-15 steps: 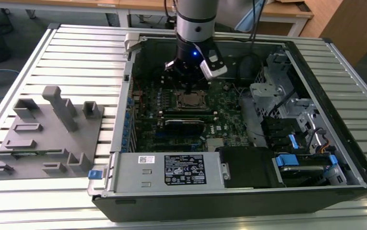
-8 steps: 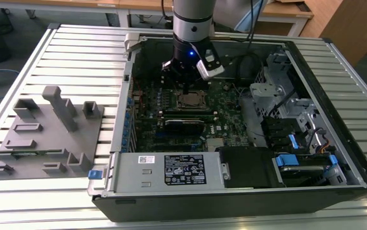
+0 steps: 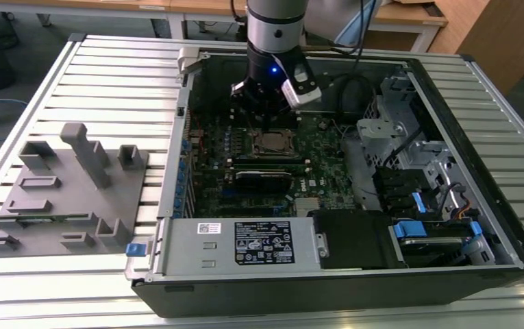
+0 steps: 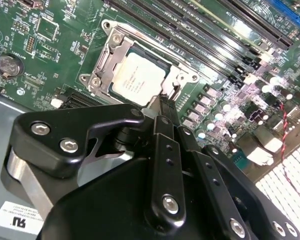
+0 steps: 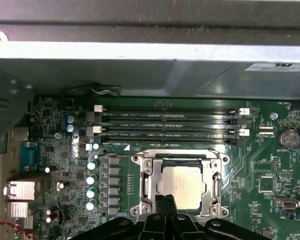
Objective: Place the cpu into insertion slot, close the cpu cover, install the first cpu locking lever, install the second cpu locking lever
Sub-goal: 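Install the first cpu locking lever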
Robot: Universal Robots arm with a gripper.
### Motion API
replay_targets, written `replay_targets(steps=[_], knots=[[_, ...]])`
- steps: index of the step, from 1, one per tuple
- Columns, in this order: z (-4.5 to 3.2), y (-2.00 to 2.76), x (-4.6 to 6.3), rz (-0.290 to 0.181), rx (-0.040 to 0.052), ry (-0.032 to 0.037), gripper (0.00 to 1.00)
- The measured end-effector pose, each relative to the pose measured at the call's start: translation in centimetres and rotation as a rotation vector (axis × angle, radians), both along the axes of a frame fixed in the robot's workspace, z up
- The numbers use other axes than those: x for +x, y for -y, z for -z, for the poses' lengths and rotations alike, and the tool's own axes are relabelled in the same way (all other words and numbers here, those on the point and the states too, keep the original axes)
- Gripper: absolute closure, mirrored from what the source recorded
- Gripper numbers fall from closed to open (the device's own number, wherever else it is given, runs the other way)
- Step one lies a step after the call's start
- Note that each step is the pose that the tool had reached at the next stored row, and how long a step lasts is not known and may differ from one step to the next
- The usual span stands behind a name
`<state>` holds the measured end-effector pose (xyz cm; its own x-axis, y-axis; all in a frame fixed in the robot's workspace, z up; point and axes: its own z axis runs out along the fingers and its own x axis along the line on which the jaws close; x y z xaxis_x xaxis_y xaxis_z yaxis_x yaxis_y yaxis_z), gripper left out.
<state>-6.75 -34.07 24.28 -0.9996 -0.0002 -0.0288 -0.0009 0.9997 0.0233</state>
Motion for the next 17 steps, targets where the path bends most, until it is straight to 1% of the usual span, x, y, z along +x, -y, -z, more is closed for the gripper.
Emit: replay_targets(steps=[3,9,13,17], knots=[[-0.27,0.00,0.0,0.000,0.0000,0.0000,0.89],[-0.31,0.00,-0.1,0.000,-0.0001,0.0000,0.89],[-0.28,0.00,-0.6,0.000,0.0000,0.0004,0.89],[-0.25,0.00,-1.6,0.000,0.0000,0.0006,0.89]])
